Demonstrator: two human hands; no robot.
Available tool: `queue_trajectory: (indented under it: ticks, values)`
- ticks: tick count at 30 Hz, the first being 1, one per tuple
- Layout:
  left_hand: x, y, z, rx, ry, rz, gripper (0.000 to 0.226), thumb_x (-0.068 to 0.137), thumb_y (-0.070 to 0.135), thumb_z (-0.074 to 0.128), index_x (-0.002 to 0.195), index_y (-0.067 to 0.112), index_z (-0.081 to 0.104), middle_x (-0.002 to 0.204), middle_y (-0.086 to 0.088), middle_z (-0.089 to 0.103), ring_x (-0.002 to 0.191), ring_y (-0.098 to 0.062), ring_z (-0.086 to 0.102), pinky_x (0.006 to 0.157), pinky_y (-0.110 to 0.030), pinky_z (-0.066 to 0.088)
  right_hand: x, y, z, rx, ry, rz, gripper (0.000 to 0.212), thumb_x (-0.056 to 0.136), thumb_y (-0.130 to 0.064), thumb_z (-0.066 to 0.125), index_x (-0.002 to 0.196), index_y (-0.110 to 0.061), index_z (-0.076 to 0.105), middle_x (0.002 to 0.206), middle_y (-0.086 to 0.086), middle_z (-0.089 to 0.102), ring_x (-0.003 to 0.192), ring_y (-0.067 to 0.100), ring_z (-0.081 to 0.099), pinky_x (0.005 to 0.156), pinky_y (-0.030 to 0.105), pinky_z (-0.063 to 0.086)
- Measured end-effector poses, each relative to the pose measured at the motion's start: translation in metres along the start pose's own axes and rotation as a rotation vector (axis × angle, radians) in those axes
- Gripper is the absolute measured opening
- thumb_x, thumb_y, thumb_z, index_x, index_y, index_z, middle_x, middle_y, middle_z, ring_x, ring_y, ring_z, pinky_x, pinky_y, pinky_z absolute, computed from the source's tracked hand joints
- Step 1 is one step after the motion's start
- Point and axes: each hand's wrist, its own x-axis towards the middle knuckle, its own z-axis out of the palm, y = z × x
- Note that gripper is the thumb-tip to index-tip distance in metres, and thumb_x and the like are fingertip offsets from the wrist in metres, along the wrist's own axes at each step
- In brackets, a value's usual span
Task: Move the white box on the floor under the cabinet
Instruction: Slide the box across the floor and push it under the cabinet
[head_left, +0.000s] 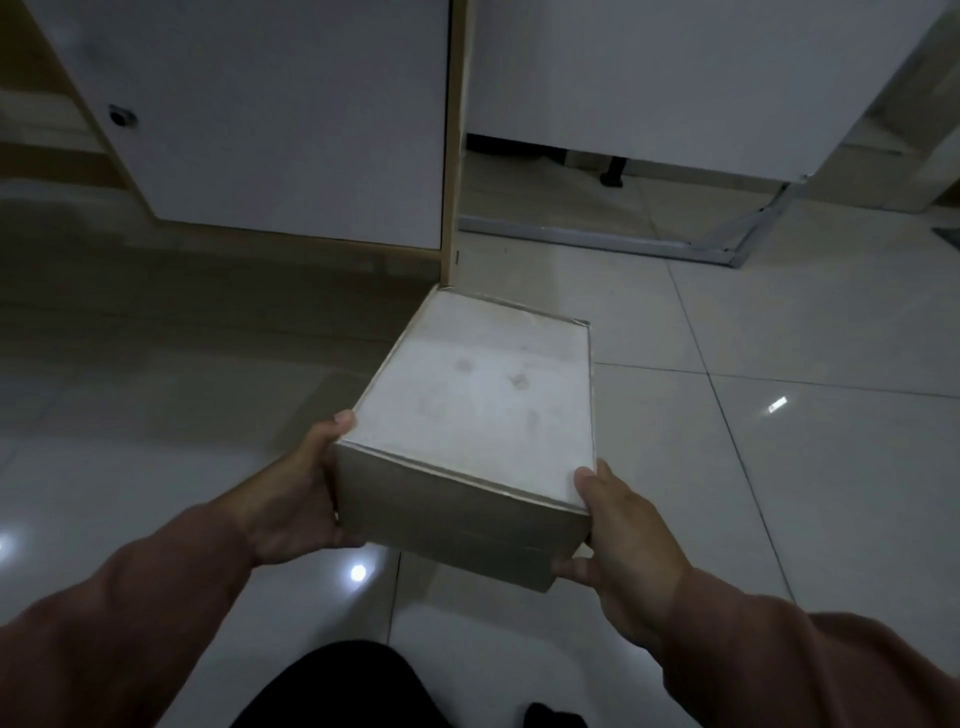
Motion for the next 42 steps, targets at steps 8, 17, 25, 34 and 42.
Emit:
queue_trajectory:
  ticks: [8,17,25,34,42]
  values:
    - [-0.033,-0.01,-0.041,-0.112,0.142,0.03,0.062,0.066,0.068,0.055,0.107,0.025,0.072,0.099,-0.012,0.071,0.082,-0.027,0.064,0.071,-0.04,0.049,0.01,-0.006,0.048,-0.065,-0.12,-0.014,0.027,0.097,-0.027,0.037,0.105,-0.02,0.062,0.114,0.01,0.064,0.106,0.032,0.059,0.088,0.057,0.053]
    - [-0.041,-0.025,-0.094,-0.242,0.335,0.03,0.062,0.081,0.066,0.04,0.112,0.02,0.066,0.105,-0.016,0.067,0.09,-0.031,0.057,0.073,-0.039,0.045,0.061,0.012,0.115,-0.144,-0.226,-0.011,0.026,0.096,-0.027,0.039,0.105,-0.024,0.063,0.113,0.011,0.063,0.094,0.029,0.058,0.067,0.039,0.05]
    - [0.002,-0.023,-0.117,-0.227,0.418,0.03,0.064,0.08,0.071,0.038,0.09,0.024,0.08,0.095,-0.008,0.078,0.076,-0.023,0.074,0.062,-0.034,0.057,0.114,0.032,0.144,-0.141,-0.167,0.017,0.031,0.098,-0.024,0.036,0.119,-0.024,0.059,0.121,0.016,0.063,0.102,0.036,0.062,0.074,0.04,0.05]
    - [0.044,-0.02,-0.116,-0.337,0.558,0.165,0.055,0.078,0.068,0.04,0.075,0.029,0.079,0.072,0.001,0.076,0.07,-0.019,0.067,0.058,-0.031,0.053,0.136,0.032,0.159,-0.325,-0.127,-0.097,0.054,0.103,-0.025,0.031,0.155,-0.027,0.015,0.154,0.008,0.038,0.119,0.024,0.049,0.101,0.03,0.036]
    - [0.076,-0.009,-0.099,-0.415,0.7,0.312,0.017,0.093,0.021,0.052,0.079,0.016,0.06,0.064,0.001,0.069,0.054,-0.01,0.064,0.05,-0.021,0.05,0.161,0.036,0.159,-0.669,-0.227,-0.174,0.053,0.103,-0.016,0.032,0.154,-0.016,0.017,0.156,0.014,0.032,0.139,0.028,0.037,0.109,0.024,0.03]
